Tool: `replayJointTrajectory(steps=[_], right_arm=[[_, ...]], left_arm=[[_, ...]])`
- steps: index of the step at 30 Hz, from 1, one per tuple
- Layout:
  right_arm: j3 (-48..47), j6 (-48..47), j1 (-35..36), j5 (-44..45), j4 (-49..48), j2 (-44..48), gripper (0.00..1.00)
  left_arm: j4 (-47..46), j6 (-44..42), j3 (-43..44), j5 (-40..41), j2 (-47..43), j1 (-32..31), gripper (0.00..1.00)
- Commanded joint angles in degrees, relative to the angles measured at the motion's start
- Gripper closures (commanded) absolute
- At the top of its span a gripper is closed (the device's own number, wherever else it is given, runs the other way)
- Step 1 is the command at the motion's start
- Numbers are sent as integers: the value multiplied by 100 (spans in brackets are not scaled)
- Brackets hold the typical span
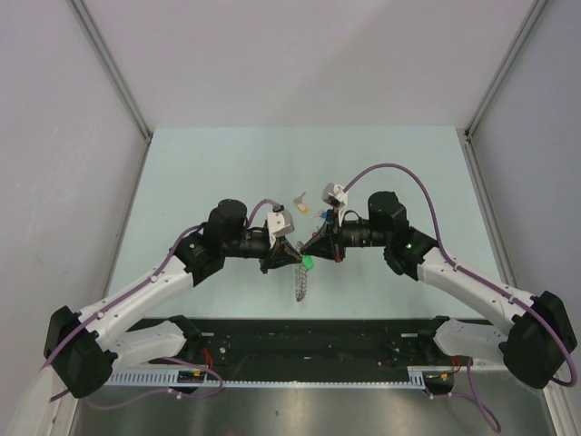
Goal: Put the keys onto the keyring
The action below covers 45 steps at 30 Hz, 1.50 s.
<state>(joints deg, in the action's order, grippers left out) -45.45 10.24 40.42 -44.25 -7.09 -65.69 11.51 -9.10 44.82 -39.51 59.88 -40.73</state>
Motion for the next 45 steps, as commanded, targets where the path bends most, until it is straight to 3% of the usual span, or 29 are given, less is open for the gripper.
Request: replayJointTrajectory(steps=[1, 5, 20, 29, 30, 31, 34, 45], right_arm=[[-298, -66, 53, -57, -205, 48, 100], [-298, -75, 62, -14, -179, 48, 100], [-298, -347, -324, 953, 893, 601, 100], [-113, 153, -333, 382, 104, 478, 100], [-87, 180, -333, 338, 51, 470, 96], [-69, 198, -333, 199, -89, 478, 85], [-43, 110, -325, -65, -275, 461, 73], [-25, -338, -184, -813, -741, 48, 65]], left_arm=[[-263, -4, 176, -277, -64, -14, 89], [-316, 23, 124, -268, -99, -14, 100], [-412, 444, -272, 1050, -1100, -14, 100], [-632, 445, -412, 963, -1268, -14, 100], [-624, 427, -412, 928, -1268, -14, 100], [-632, 383, -404, 823, -1277, -14, 100], [-597, 322, -395, 752, -1268, -5, 100], [-703, 234, -412, 251, -1294, -14, 99]])
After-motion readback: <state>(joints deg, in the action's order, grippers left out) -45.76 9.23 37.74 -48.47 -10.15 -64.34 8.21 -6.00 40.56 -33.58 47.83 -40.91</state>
